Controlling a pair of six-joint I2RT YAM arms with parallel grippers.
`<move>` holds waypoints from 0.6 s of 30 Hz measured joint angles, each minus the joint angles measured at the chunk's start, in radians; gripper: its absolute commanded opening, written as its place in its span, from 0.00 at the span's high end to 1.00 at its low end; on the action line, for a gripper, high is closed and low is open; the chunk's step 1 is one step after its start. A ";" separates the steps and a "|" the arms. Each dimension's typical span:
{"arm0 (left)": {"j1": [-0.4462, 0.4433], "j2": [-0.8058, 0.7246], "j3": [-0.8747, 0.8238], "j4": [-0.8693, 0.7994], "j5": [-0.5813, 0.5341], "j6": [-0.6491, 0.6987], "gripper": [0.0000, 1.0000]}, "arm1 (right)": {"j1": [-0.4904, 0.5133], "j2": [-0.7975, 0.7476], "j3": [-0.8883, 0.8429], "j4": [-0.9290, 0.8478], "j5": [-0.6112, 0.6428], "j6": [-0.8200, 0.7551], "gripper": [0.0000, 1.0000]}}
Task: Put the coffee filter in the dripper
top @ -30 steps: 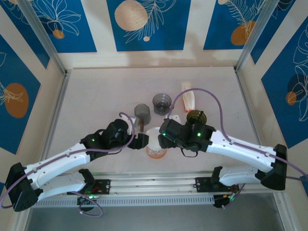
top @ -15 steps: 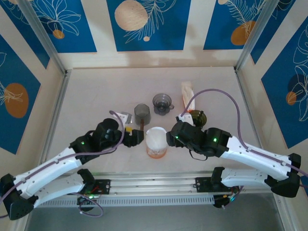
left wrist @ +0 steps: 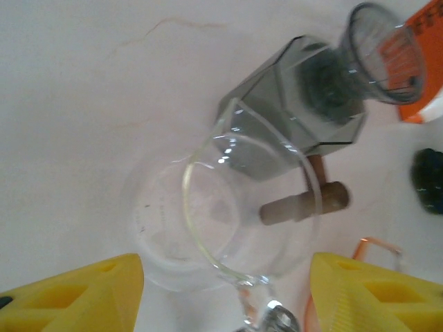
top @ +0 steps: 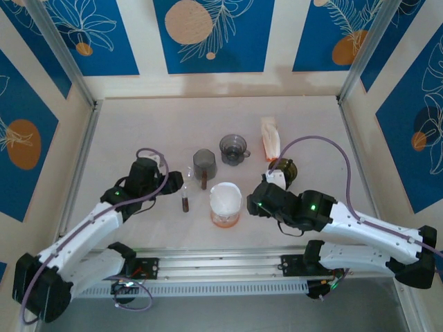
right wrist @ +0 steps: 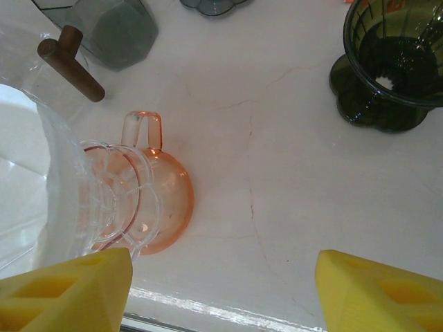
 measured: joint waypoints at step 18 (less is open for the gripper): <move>0.020 0.197 0.018 0.098 -0.100 -0.016 0.65 | -0.007 -0.105 -0.126 -0.052 -0.012 0.092 0.29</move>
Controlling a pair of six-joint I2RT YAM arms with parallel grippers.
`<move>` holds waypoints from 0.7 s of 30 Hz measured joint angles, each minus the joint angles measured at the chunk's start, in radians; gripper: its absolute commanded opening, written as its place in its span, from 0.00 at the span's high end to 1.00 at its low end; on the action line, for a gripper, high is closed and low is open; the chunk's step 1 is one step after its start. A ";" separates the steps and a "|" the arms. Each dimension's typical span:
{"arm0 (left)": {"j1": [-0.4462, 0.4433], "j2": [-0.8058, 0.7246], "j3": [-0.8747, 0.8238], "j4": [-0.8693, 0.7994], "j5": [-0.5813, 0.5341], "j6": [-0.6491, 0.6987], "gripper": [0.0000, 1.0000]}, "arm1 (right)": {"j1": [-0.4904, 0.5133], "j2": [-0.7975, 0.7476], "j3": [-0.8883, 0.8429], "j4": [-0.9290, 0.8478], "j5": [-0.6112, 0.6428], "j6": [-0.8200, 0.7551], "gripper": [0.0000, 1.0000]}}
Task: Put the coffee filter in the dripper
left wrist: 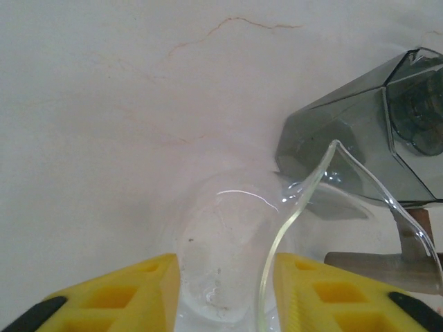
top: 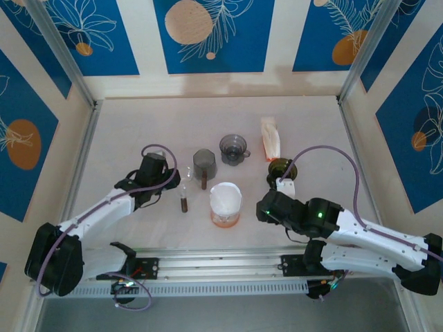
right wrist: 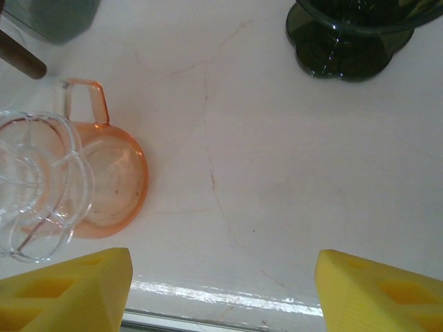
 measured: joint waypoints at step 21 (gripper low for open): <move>0.003 -0.118 0.002 -0.153 -0.011 -0.002 1.00 | -0.252 0.016 -0.279 0.252 -0.374 -0.017 0.51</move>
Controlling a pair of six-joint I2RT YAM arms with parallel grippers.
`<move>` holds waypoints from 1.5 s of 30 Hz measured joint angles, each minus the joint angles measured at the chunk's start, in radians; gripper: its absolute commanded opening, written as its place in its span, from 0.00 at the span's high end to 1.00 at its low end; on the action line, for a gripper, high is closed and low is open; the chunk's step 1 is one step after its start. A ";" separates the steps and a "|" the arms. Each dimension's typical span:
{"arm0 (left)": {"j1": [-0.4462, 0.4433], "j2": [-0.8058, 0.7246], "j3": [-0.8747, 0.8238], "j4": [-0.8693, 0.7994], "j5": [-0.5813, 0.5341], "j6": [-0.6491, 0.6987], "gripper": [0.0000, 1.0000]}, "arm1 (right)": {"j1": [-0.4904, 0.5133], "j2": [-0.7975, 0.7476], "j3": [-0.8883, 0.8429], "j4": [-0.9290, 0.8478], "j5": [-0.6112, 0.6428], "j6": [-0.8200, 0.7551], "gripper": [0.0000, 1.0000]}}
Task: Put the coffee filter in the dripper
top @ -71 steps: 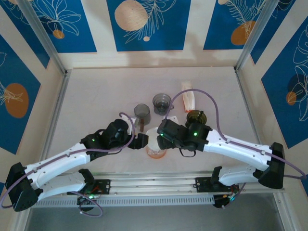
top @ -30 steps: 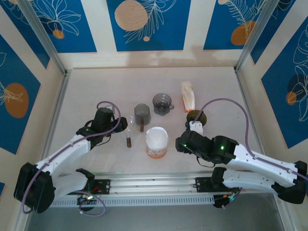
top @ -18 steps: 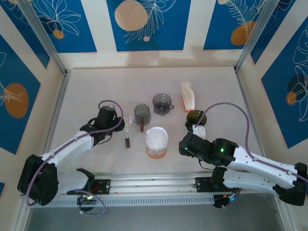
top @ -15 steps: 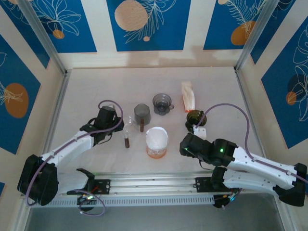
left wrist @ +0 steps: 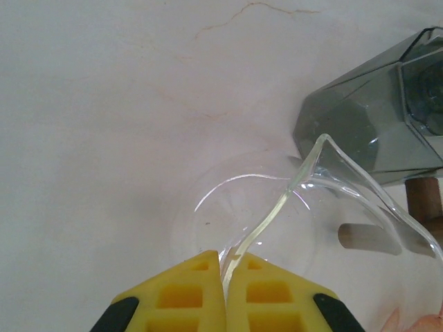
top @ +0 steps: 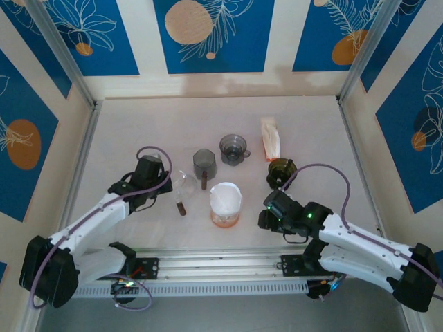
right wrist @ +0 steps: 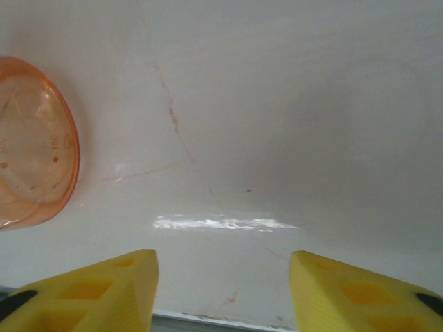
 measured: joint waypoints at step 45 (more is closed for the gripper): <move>0.041 -0.275 0.022 -0.212 0.087 0.002 1.00 | 0.000 0.227 0.113 0.197 -0.087 -0.060 0.80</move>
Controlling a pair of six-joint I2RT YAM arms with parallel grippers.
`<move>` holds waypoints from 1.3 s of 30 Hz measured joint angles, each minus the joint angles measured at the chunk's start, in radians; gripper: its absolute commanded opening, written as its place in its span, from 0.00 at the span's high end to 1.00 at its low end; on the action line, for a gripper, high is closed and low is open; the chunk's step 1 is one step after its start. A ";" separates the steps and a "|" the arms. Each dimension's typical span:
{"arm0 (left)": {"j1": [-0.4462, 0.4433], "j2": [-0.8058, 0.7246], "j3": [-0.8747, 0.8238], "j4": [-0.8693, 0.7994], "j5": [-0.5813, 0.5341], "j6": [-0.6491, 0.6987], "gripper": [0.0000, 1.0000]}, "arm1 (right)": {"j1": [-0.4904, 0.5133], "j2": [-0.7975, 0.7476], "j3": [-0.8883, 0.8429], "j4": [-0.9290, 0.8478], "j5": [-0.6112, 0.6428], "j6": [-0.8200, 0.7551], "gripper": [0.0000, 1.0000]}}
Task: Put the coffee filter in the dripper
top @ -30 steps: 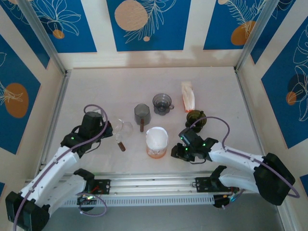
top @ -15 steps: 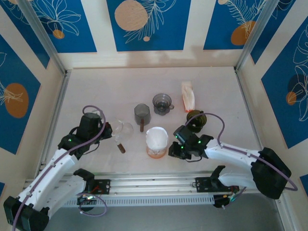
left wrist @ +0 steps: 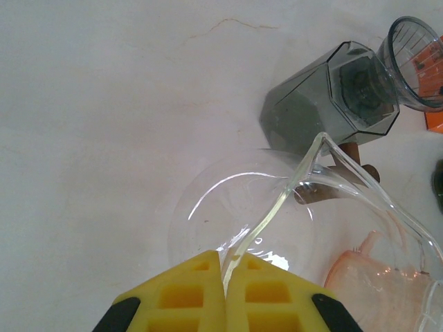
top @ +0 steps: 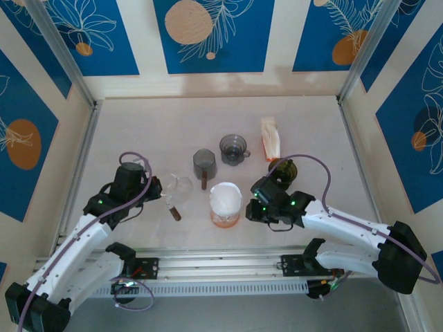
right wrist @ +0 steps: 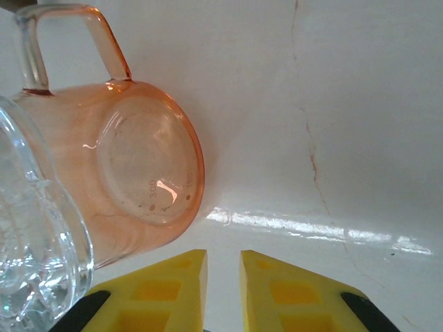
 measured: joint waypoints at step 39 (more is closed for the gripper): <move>0.038 -0.029 0.088 -0.055 -0.010 0.038 1.00 | -0.018 0.139 -0.085 0.188 -0.120 0.080 0.80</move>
